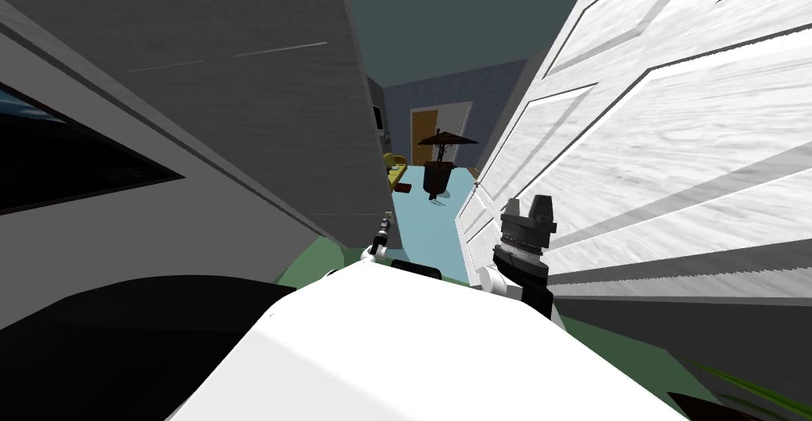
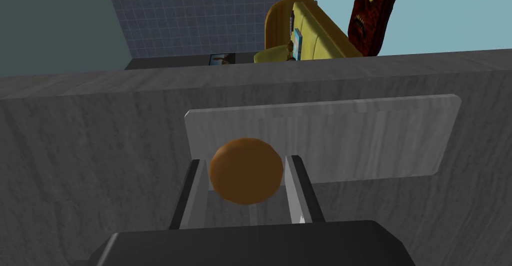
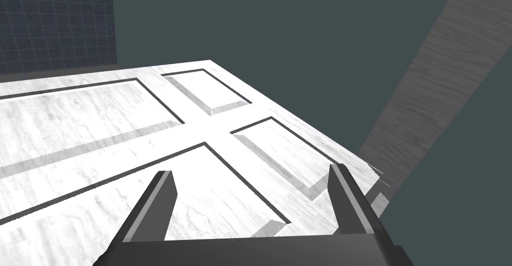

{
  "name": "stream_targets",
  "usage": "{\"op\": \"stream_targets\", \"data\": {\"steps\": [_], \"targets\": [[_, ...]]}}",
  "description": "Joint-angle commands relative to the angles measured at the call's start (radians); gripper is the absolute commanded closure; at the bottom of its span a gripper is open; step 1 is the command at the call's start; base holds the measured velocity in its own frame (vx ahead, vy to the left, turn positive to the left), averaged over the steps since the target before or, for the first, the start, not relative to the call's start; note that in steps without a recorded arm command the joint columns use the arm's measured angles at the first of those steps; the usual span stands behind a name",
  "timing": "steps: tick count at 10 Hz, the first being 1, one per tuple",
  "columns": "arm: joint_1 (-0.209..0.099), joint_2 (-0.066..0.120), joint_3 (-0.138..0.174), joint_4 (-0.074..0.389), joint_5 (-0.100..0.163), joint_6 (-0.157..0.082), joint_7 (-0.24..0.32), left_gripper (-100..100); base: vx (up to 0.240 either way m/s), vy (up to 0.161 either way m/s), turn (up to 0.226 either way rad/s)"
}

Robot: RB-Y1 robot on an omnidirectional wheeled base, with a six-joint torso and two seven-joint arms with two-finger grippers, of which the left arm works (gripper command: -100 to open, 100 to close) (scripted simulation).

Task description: Push the door open

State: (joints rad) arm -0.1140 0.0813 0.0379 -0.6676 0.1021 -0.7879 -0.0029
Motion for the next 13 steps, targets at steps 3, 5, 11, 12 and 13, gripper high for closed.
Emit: {"op": "stream_targets", "data": {"steps": [3,5,11,12,13], "targets": [[0.006,0.019,0.031,-0.004,0.015,0.004,-0.005,100,0.134,-0.035,0.035],[0.005,0.022,0.054,-0.005,0.026,0.003,-0.012,100,0.065,-0.037,0.030],[0.007,0.019,0.087,-0.004,0.043,0.003,-0.025,-100,0.141,-0.054,0.072],[0.007,0.019,0.087,-0.004,0.043,0.003,-0.025,-100,-0.139,-0.047,0.008],[0.007,0.018,0.086,-0.005,0.043,0.004,-0.026,-100,-0.141,-0.048,-0.004]]}}
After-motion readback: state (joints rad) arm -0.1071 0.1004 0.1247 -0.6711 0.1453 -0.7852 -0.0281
